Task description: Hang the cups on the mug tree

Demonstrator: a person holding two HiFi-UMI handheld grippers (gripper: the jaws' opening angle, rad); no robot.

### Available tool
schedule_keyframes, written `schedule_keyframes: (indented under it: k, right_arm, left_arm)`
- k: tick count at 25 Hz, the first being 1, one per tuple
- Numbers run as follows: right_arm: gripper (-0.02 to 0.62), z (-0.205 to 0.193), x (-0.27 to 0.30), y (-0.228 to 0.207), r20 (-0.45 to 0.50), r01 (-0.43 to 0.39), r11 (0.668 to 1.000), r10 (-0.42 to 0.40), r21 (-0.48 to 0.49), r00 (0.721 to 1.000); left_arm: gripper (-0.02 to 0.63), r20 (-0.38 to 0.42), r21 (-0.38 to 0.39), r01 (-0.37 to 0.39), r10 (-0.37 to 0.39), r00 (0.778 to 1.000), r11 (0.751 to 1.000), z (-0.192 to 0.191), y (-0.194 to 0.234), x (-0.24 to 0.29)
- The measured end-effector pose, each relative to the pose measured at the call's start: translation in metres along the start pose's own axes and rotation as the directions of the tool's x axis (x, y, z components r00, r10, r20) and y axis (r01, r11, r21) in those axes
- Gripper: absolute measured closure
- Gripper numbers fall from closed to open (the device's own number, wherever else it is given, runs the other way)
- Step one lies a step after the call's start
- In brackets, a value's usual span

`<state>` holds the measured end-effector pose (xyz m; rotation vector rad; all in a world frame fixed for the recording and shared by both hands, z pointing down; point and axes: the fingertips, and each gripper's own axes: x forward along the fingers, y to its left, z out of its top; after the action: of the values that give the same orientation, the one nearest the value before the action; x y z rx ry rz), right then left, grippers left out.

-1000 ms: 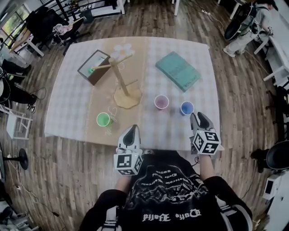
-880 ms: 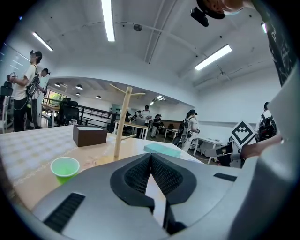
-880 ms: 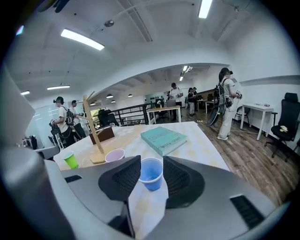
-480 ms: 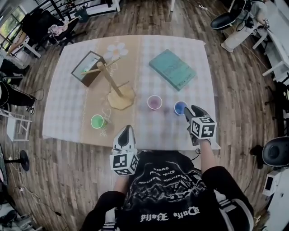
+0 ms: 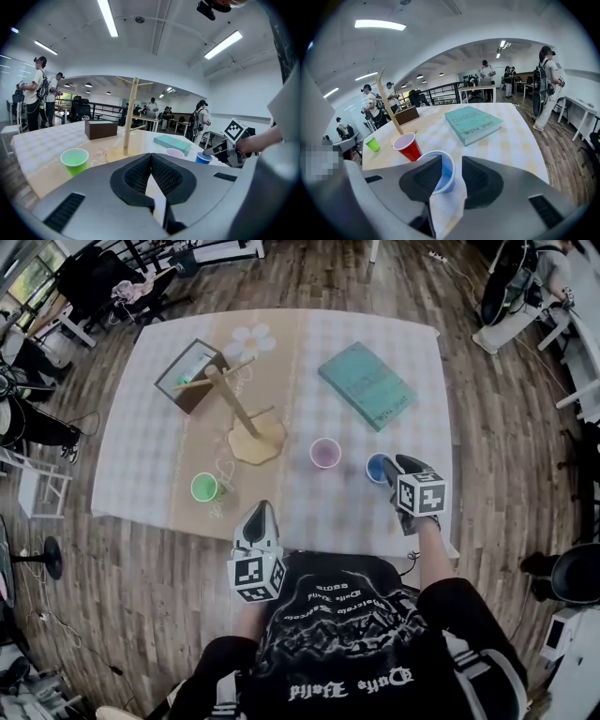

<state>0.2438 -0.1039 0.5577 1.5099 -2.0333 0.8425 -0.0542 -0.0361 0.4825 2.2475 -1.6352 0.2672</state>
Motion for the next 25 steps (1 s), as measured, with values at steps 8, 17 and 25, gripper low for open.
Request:
schedule_keyframes:
  k: [8,17,25]
  right_arm:
    - [0.555,-0.005,0.009,-0.001,-0.041,0.001,1.0,-0.003,-0.031,0.999]
    - [0.558,0.005,0.009,0.004,-0.04,0.014,0.997,-0.017,-0.077,0.999]
    - [0.56,0.035,0.001,0.004,0.025,0.036,0.992,-0.034,-0.121,0.999]
  left_arm:
    - [0.588,-0.015,0.0,-0.045,0.045,0.999,0.999,-0.007,0.009,-0.001]
    - [0.588,-0.022,-0.026,-0.066,0.066,0.998,0.997,-0.009,0.016,0.003]
    - [0.588,-0.021,-0.022,-0.076,0.075,0.997,0.997,-0.006,0.016,0.006]
